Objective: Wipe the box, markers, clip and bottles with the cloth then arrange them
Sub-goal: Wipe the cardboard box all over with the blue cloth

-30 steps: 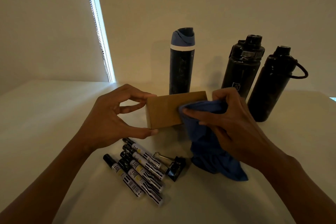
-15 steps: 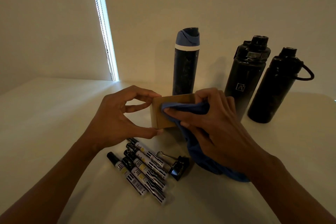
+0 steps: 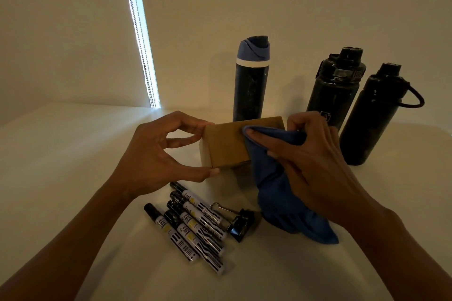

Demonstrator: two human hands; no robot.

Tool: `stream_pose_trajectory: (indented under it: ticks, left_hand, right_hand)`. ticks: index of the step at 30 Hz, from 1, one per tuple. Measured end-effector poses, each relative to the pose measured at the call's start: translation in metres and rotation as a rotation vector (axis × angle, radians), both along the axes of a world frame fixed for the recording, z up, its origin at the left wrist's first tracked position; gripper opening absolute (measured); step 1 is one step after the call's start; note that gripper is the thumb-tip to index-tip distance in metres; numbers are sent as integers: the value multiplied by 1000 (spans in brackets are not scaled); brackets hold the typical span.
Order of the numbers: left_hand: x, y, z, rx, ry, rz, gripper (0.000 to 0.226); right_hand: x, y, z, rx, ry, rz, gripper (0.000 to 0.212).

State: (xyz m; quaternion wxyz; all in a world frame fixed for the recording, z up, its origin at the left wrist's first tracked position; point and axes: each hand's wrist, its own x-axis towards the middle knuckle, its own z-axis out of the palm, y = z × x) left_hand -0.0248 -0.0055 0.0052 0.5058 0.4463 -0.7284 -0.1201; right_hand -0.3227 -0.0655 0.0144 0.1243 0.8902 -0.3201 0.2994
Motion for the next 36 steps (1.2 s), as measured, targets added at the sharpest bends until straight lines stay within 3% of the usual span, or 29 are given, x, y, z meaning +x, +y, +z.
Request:
stream_pose_trajectory:
  ticks: [5, 11, 19, 26, 30, 36]
  left_hand:
    - [1, 0, -2, -14, 3, -17, 69]
    - [0, 1, -2, -11, -1, -12, 70]
    - [-1, 1, 1, -15, 8, -10, 67]
    - [-2, 2, -2, -22, -14, -39, 67]
    - [-2, 0, -2, -26, -19, -49, 68]
    - [-1, 1, -1, -23, -22, -63, 68]
  right_hand:
    - [24, 17, 0, -6, -62, 88, 25]
    - [1, 15, -12, -37, 114, 90, 56]
    - [-3, 1, 0, -24, 15, -51, 48]
    - [37, 2, -8, -105, -172, 56, 38]
    - [34, 4, 0, -96, 85, 32, 44]
    - [26, 13, -6, -46, 166, 94, 44]
